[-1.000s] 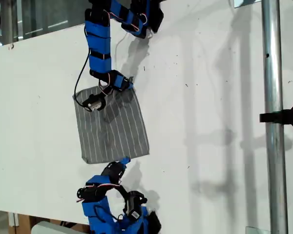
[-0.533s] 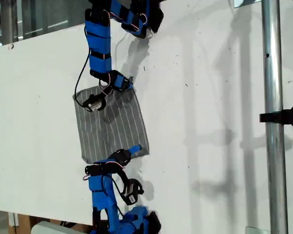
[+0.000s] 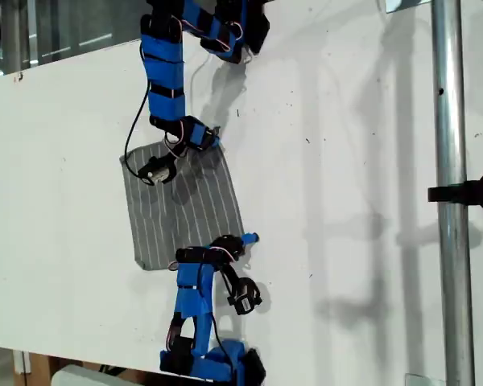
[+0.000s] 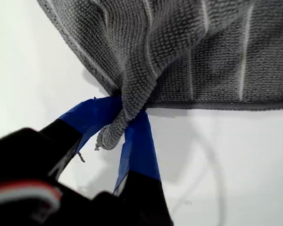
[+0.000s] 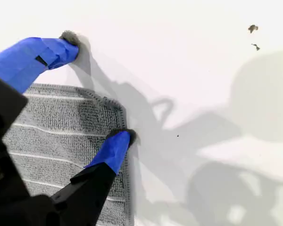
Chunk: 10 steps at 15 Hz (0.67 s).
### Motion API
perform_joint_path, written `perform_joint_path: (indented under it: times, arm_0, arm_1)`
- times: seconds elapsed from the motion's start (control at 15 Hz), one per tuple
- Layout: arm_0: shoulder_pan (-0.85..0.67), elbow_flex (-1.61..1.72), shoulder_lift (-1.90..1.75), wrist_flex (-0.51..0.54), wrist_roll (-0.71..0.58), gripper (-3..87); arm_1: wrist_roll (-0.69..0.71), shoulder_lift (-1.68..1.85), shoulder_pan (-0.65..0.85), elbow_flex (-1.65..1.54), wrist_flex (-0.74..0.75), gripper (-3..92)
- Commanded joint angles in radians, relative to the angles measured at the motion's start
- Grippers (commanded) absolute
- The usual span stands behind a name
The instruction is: Grasp corners of a towel and fold twice.
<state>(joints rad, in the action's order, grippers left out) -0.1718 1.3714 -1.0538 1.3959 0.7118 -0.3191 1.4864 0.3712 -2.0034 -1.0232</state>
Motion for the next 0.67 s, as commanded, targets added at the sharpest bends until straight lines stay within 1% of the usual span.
perform_joint_path:
  times: [0.0,0.13,0.33,0.4,0.47,0.6]
  arm_0:
    - [-0.026,-0.06,-0.037,0.008,0.002,31.6]
    - [-0.031,-0.146,-0.072,0.087,-0.002,31.6]
    - [-0.043,-0.322,-0.11,0.235,-0.015,31.5]
    - [-0.052,-0.33,-0.13,0.244,-0.02,31.5]
    - [-0.083,-0.299,-0.132,0.229,-0.021,31.2]
    - [-0.152,-0.184,-0.106,0.13,-0.043,31.4]
  arm_1:
    - [0.008,0.025,-0.011,0.0,0.011,-0.2]
    - [0.009,0.025,-0.008,0.0,0.012,-0.2]
    - [0.011,0.025,0.002,0.0,0.012,-0.2]
    - [0.011,0.025,0.005,0.0,0.012,-0.2]
    - [0.011,0.025,0.005,0.0,0.012,-0.2]
    - [0.011,0.025,0.005,0.0,0.012,-0.2]
